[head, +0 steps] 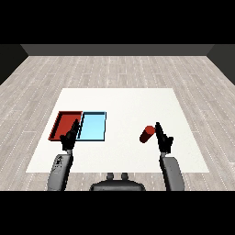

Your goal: Pick the red can and put it in the red box

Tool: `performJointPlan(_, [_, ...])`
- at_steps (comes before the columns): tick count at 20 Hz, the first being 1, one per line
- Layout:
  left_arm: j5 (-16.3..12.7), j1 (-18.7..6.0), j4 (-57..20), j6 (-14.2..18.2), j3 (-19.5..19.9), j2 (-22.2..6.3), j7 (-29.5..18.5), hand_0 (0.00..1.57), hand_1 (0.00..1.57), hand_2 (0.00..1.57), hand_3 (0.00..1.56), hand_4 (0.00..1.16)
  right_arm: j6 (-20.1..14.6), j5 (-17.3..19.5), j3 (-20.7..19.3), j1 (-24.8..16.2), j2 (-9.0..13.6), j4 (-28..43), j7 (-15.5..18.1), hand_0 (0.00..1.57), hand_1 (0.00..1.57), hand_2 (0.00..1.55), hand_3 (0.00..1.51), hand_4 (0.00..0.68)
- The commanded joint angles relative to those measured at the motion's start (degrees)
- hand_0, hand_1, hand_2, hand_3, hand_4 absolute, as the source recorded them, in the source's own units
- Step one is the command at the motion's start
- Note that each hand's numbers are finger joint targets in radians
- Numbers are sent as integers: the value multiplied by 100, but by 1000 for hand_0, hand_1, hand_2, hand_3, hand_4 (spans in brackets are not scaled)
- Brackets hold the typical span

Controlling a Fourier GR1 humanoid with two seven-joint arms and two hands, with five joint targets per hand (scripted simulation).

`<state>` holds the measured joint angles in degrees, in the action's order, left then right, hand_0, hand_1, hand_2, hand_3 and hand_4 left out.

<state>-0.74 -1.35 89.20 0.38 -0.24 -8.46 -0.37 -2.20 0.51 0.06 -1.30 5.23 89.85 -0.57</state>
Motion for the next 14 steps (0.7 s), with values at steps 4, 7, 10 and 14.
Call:
performJointPlan(4, [95,122,40,87,63,172,-10,0,0,0,0,0,975,-630,-757,-208,741,-111,373,0,0,0,0,0])
performJointPlan(7, [-193,-163,625,200,203,463,-1054,0,0,0,0,0,1407,-1263,-842,108,612,248,1017,0,0,0,0,0])
performJointPlan(10, [-327,224,505,-106,299,371,-1768,0,0,0,0,0,2112,-1686,-1299,-209,988,-245,1723,0,0,0,0,0])
performJointPlan(14, [-265,276,426,-20,257,540,-1966,0,0,0,0,0,2314,-1944,-1461,-127,1041,-137,1604,0,0,0,0,0])
